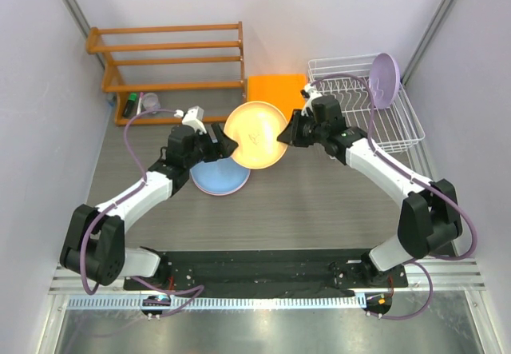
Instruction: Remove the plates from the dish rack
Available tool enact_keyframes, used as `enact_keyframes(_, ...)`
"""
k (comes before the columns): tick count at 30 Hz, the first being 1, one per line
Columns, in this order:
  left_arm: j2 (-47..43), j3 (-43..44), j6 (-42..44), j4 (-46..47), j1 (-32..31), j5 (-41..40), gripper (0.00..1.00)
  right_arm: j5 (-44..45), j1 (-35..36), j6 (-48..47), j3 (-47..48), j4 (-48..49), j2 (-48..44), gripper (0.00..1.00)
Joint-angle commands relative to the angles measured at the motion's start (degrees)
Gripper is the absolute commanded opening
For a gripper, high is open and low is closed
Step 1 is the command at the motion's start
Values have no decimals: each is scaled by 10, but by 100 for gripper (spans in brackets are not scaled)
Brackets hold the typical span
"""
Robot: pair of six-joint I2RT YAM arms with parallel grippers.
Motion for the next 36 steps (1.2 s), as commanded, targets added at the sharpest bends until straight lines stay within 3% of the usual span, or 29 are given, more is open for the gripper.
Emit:
enact_keyframes(1, 2, -4, 2, 44, -4, 9, 67, -50, 5, 37, -4, 56, -2, 1)
enact_keyframes(10, 2, -13, -7, 51, -5, 1, 32, -126, 5, 70, -15, 85, 9, 1)
enact_keyframes(14, -3, -11, -6, 35, -5, -18, 13, -113, 5, 74, -22, 93, 8, 1)
enact_keyframes(18, -7, -8, 0, 4, -5, -37, 1, -90, 5, 70, -23, 86, 7, 1)
enact_keyframes(22, -15, -9, 0, -24, -5, -67, 0, -81, 5, 65, -23, 82, 10, 22)
enact_keyframes(24, -20, -9, 0, -41, -5, -83, 0, -67, 4, 58, -19, 75, 11, 41)
enact_keyframes(26, -26, -10, 2, -55, -5, -88, 0, -41, 3, 51, -16, 61, 11, 43)
enact_keyframes(27, -34, -14, 2, -57, -5, -99, 0, -35, 2, 42, -15, 56, 12, 49)
enact_keyframes(36, -87, -28, 12, -109, -4, -190, 0, 19, -14, 5, -7, 9, 13, 52)
